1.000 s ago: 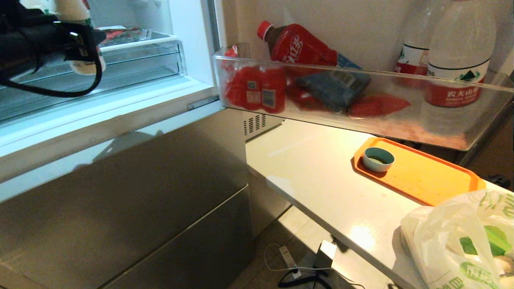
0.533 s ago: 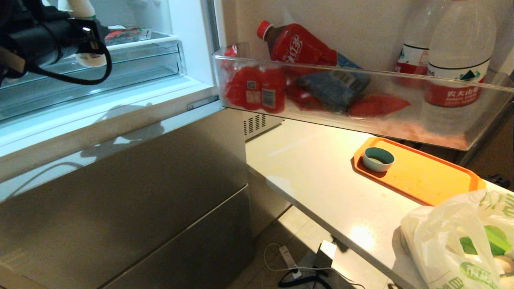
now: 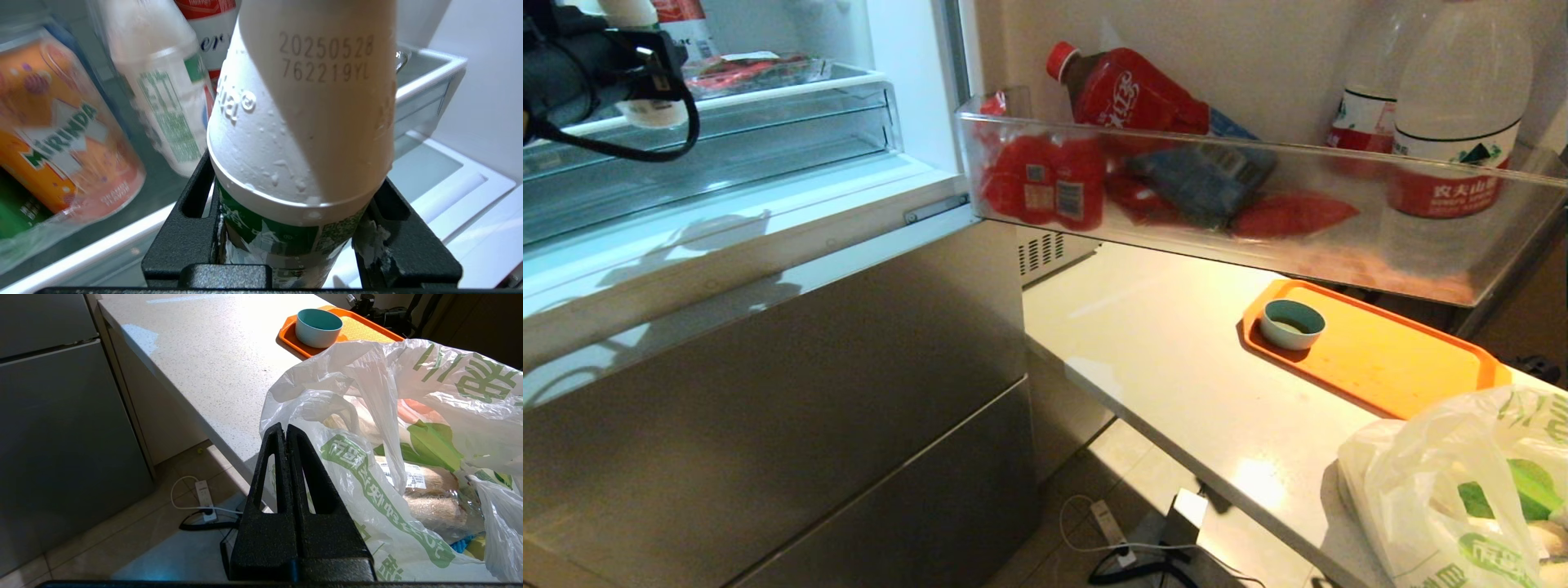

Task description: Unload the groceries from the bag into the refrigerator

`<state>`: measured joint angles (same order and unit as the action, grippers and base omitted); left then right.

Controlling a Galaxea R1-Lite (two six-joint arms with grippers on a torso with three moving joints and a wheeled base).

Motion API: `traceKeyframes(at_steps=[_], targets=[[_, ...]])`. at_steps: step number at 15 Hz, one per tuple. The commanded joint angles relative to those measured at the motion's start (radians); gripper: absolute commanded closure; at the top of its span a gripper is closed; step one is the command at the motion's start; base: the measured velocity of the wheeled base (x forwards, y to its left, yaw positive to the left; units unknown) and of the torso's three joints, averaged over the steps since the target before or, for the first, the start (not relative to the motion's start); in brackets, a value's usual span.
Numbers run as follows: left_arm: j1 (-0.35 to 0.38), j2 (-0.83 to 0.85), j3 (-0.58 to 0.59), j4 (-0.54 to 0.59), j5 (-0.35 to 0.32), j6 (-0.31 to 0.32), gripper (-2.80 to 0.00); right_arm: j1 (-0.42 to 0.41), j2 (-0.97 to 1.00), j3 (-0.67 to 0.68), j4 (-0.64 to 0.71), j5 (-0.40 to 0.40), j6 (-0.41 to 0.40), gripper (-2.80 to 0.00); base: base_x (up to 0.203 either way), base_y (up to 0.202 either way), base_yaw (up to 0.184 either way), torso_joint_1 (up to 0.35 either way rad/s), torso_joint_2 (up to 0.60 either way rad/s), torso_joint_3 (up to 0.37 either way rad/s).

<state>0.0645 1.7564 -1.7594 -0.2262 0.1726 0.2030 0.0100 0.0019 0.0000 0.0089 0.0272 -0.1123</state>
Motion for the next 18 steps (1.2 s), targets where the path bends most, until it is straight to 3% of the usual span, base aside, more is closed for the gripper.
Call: traceKeyframes(at_steps=[1, 18], targets=[[0.003, 0.009, -0.023, 0.001, 0.001, 0.001, 0.00, 0.001, 0.000, 0.000, 0.000, 0.000, -0.001, 0.00, 0.000, 0.000, 0.000, 0.000, 0.00, 0.000], [0.046, 0.123, -0.167, 0.007, 0.024, -0.034, 0.00, 0.000, 0.000, 0.000, 0.000, 0.000, 0.000, 0.00, 0.000, 0.000, 0.000, 0.000, 0.00, 0.000]])
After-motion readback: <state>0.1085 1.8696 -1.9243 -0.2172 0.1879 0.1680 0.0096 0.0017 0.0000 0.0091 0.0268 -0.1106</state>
